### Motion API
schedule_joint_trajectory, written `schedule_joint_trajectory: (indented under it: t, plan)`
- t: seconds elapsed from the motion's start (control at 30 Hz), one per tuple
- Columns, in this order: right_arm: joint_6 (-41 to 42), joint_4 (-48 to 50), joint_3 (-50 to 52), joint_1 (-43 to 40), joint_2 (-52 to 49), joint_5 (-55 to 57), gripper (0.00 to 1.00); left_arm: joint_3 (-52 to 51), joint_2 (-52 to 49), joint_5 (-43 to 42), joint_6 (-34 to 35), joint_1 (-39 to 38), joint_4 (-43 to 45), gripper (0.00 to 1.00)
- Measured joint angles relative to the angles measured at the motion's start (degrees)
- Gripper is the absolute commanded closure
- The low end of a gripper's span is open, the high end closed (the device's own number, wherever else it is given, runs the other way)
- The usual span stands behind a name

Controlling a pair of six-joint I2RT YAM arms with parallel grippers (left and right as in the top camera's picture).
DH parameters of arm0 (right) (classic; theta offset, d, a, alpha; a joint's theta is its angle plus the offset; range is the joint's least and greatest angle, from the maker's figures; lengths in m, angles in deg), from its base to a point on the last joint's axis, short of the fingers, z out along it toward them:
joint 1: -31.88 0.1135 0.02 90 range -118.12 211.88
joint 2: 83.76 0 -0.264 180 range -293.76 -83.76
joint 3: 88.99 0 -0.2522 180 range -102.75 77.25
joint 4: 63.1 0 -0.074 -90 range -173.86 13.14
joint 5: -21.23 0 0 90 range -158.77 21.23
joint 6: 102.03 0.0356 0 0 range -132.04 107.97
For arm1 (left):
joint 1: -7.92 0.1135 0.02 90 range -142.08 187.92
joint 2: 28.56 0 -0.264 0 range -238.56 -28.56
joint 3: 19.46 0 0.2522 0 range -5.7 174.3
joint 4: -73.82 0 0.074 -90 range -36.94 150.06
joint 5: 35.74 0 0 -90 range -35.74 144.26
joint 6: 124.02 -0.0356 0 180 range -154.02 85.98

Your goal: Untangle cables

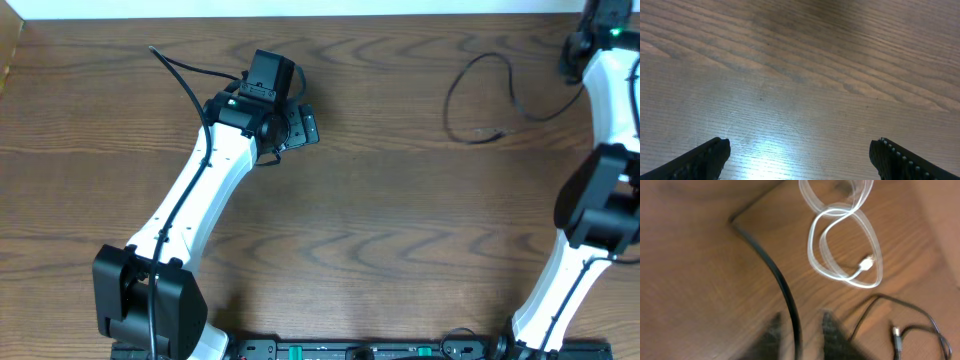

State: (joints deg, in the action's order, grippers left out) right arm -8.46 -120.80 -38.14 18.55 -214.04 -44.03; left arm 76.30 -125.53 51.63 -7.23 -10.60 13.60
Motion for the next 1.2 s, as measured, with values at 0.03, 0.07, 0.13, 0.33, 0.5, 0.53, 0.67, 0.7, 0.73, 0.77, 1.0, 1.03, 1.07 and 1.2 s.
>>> schedule_joint_trajectory:
  t: [0.03, 0.07, 0.13, 0.33, 0.5, 0.53, 0.67, 0.7, 0.73, 0.77, 1.0, 1.03, 1.07, 1.2]
  plan:
    - [0.98, -0.9, 0.02, -0.04, -1.27, -0.13, 0.29, 0.0, 0.0, 0.0, 0.0, 0.0, -0.02, 0.06]
    - [1.7, -1.57, 0.07, -0.11, -2.29, -0.17, 0.23, 0.0, 0.0, 0.0, 0.0, 0.0, -0.02, 0.06]
    - [3.1, -2.82, 0.31, -0.33, -3.67, -0.59, 0.14, 0.0, 0.0, 0.0, 0.0, 0.0, -0.02, 0.06]
    - [4.79, -3.34, 0.48, -0.81, -1.9, -4.39, 0.01, 0.0, 0.0, 0.0, 0.0, 0.0, -0.02, 0.06]
    - [4.98, -5.73, 0.5, -0.79, 7.04, -19.41, 0.01, 0.0, 0.0, 0.0, 0.0, 0.0, 0.0, 0.06]
    - [4.7, -6.51, 0.48, -0.61, 9.6, -23.32, 0.01, 0.0, 0.0, 0.0, 0.0, 0.0, -0.02, 0.06]
    - [1.64, -11.52, -0.35, 0.79, 16.57, -35.87, 0.03, 0.0, 0.0, 0.0, 0.0, 0.0, -0.02, 0.06]
    - [0.72, -12.98, -0.57, 1.42, 17.07, -37.83, 0.08, 0.0, 0.0, 0.0, 0.0, 0.0, 0.0, 0.06]
    - [-0.07, -14.14, -0.68, 1.99, 17.2, -39.3, 0.12, 0.0, 0.0, 0.0, 0.0, 0.0, -0.02, 0.06]
    - [-1.38, -15.61, -0.66, 3.02, 17.05, -41.33, 0.14, 0.0, 0.0, 0.0, 0.0, 0.0, 0.0, 0.06]
    - [-6.23, -22.21, 0.7, 11.82, 10.29, -46.58, 0.39, 0.0, 0.0, 0.0, 0.0, 0.0, 0.0, 0.06]
    - [-6.71, -22.69, 0.87, 13.29, 9.11, -46.88, 0.4, 0.0, 0.0, 0.0, 0.0, 0.0, 0.0, 0.06]
    - [-6.93, -22.91, 1.03, 14.67, 8.09, -47.06, 0.4, 0.0, 0.0, 0.0, 0.0, 0.0, 0.0, 0.06]
    - [-7.85, -23.47, 1.49, 20.59, 3.96, -46.77, 0.39, 0.0, 0.0, 0.0, 0.0, 0.0, 0.0, 0.06]
